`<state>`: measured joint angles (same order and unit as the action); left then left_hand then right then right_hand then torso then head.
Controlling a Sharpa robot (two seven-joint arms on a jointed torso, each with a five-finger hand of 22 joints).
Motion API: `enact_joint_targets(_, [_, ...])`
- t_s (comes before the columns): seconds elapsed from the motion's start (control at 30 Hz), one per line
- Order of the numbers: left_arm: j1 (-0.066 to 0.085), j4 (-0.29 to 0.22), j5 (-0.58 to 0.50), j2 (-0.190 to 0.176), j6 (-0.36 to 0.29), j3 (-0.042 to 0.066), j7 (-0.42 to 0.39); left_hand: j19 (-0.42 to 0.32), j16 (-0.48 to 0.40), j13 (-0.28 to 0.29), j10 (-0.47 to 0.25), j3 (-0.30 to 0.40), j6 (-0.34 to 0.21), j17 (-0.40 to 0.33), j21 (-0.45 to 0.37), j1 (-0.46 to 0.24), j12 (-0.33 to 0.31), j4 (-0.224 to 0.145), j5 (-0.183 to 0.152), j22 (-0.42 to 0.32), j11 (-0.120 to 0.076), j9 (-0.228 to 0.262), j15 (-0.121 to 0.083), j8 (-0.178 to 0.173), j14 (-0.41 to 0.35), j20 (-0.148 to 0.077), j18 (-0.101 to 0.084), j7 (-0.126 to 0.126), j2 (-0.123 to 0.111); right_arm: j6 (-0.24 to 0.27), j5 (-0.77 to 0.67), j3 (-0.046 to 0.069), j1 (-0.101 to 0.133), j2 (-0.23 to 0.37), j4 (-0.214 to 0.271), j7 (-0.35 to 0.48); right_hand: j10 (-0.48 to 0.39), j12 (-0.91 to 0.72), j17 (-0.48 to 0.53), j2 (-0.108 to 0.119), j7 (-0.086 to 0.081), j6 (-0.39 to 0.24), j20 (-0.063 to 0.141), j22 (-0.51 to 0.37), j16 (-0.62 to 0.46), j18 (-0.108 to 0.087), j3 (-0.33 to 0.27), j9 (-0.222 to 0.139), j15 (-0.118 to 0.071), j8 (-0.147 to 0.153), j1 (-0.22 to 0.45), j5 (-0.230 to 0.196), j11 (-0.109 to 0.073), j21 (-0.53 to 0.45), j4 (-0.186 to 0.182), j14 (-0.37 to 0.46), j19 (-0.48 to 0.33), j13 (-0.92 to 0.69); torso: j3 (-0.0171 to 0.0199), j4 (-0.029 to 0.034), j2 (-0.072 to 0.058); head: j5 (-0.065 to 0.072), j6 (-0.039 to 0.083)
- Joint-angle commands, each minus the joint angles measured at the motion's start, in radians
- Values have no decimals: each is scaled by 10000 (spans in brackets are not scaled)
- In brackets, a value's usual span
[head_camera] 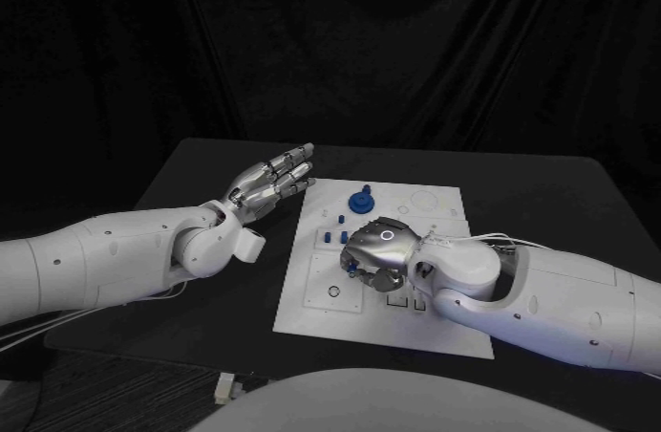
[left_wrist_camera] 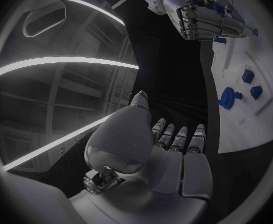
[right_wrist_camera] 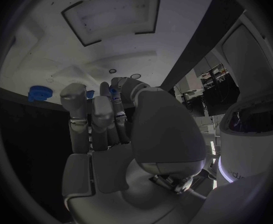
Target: Assemble the parts on the task board
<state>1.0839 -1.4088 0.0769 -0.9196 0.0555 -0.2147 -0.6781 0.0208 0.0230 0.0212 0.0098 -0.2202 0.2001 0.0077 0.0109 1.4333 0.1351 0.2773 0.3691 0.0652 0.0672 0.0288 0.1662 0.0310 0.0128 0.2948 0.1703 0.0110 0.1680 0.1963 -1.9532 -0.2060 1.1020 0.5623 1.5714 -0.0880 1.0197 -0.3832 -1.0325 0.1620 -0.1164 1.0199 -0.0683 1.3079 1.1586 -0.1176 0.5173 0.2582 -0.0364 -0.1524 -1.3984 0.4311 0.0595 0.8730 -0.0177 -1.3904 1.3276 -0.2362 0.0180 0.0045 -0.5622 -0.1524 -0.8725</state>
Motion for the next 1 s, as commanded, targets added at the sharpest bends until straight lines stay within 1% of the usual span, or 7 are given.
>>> enact_joint_targets(0.03, [-18,-10,-60,22,134,10,-588,29,41,13,-3,-55,21,16,55,64,41,18,40,7,70,9,65,43,10,9,-107,31,4,-850,-611,2,48,-62,58,-499,-58,-49,69,54,19,59,-8,939,-90,-118,4,-17,3,38,12,-74,4,-84,61,102,-96,-17,-5,7,-1,-28,-1])
enact_joint_targets(0.3, [-38,2,-60,16,150,10,-592,30,41,13,-2,-54,15,16,55,72,42,15,46,6,82,8,69,42,9,9,-110,30,9,-1478,-836,2,83,-197,50,-727,-98,-55,180,59,26,33,-5,912,-186,-132,0,-47,26,86,11,-160,-1,-203,112,184,-181,-33,-9,10,2,-121,-1])
enact_joint_targets(0.33, [-41,2,-60,13,150,10,-592,30,41,13,-2,-54,15,16,55,72,42,15,46,6,82,8,69,42,9,9,-110,30,9,-1554,-846,2,85,-215,46,-736,-98,-55,180,59,26,33,-5,912,-186,-132,0,-47,26,86,11,-160,-1,-203,112,184,-181,-33,-8,10,0,-107,-1])
enact_joint_targets(0.43, [-50,1,-60,5,152,10,-589,30,47,13,-1,-50,9,17,55,89,48,8,60,4,105,6,76,42,11,9,-116,27,21,-1716,-867,2,88,-252,39,-753,-125,-49,238,48,36,15,1,898,-234,-145,8,-59,24,108,5,-180,-6,-264,129,214,-216,-36,-4,17,-8,-121,-1])
enact_joint_targets(0.57, [-58,-4,-60,-1,153,10,-584,30,47,13,-1,-50,9,17,55,89,48,8,60,4,105,6,76,42,11,9,-116,27,21,-1786,-877,2,89,-262,34,-766,-134,-48,292,48,41,8,4,884,-277,-156,7,-65,29,117,8,-194,-11,-323,135,240,-244,-38,-4,22,-9,-122,-1])
enact_joint_targets(0.63, [-61,-4,-60,-1,155,10,-582,30,47,13,-1,-50,9,17,55,89,48,8,60,4,105,6,76,42,11,9,-116,27,21,-1809,-879,2,90,-264,33,-771,-140,-47,321,49,42,4,5,879,-301,-160,7,-68,28,123,9,-200,-10,-345,139,255,-256,-40,-3,23,-8,-101,-1])
enact_joint_targets(1.0, [-79,11,-60,26,171,10,-562,30,47,13,-1,-50,9,17,55,89,48,8,60,4,105,6,76,42,11,9,-116,27,21,-1817,-883,2,90,-268,11,-692,-194,-31,395,41,46,-23,11,859,-369,-174,12,-91,15,160,28,-226,-7,-437,154,314,-318,-46,0,3,0,-85,-1])
